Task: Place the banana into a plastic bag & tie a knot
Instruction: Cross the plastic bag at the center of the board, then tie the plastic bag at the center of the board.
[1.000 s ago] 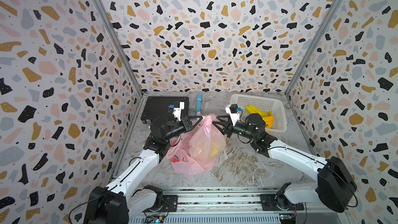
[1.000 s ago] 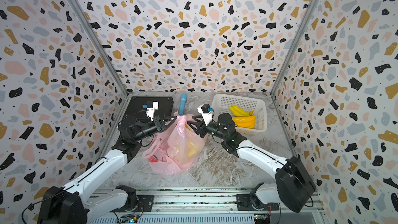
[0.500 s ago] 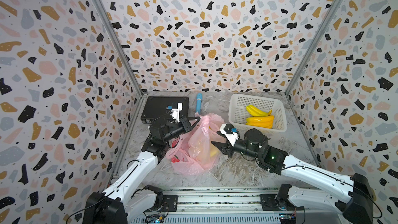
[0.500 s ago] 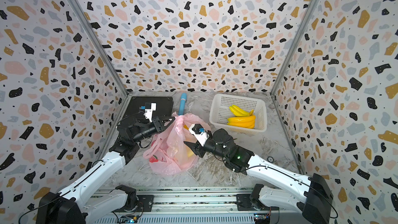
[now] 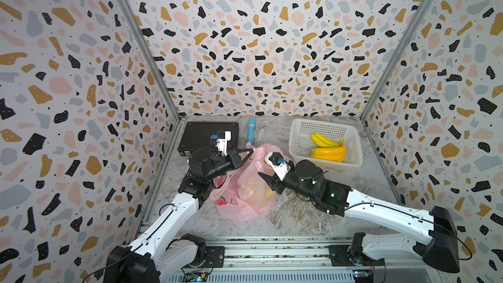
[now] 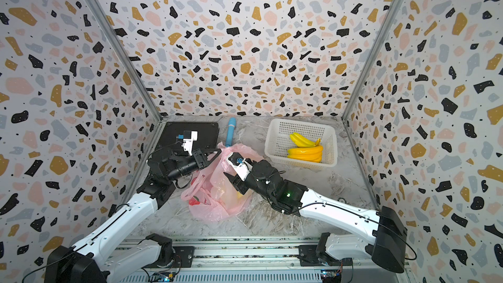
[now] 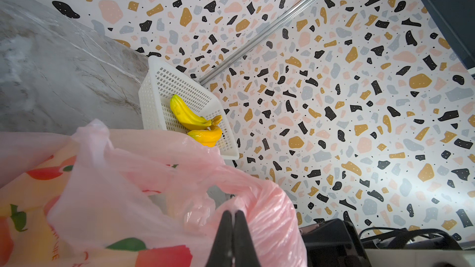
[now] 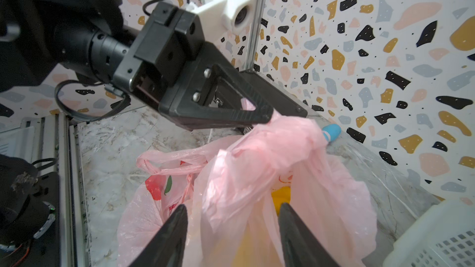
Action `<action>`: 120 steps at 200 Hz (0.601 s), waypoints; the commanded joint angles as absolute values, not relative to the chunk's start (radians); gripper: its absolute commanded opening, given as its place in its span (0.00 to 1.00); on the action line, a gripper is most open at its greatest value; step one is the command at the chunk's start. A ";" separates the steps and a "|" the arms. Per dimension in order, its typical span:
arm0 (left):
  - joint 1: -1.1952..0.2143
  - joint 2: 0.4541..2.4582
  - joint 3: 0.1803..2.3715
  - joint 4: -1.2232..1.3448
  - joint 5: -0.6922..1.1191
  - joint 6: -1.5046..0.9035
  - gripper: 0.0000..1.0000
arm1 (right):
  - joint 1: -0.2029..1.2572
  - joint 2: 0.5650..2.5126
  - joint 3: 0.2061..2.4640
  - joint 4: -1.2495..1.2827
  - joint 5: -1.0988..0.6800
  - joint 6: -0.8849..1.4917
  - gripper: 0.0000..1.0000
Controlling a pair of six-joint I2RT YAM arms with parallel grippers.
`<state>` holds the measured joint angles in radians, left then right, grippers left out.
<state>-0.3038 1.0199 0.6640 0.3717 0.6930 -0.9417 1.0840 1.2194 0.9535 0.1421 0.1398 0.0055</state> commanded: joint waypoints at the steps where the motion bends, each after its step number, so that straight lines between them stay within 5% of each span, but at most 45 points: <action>1: -0.307 0.988 0.660 0.393 0.701 -0.908 0.00 | 1.084 1.229 1.000 0.152 0.187 0.032 0.56; 75: -0.307 0.977 0.644 0.415 0.709 -0.915 0.00 | 1.085 1.273 1.041 0.127 0.213 0.051 0.39; 87: -0.307 0.975 0.643 0.414 0.709 -0.915 0.00 | 1.085 1.273 1.042 0.129 0.215 0.051 0.31; 107: -0.308 0.969 0.645 0.402 0.693 -0.915 0.00 | 1.085 1.275 1.055 0.110 0.262 0.071 0.00; 120: -0.306 0.959 0.654 0.372 0.664 -0.913 0.00 | 1.085 1.275 1.061 0.088 0.303 0.093 0.00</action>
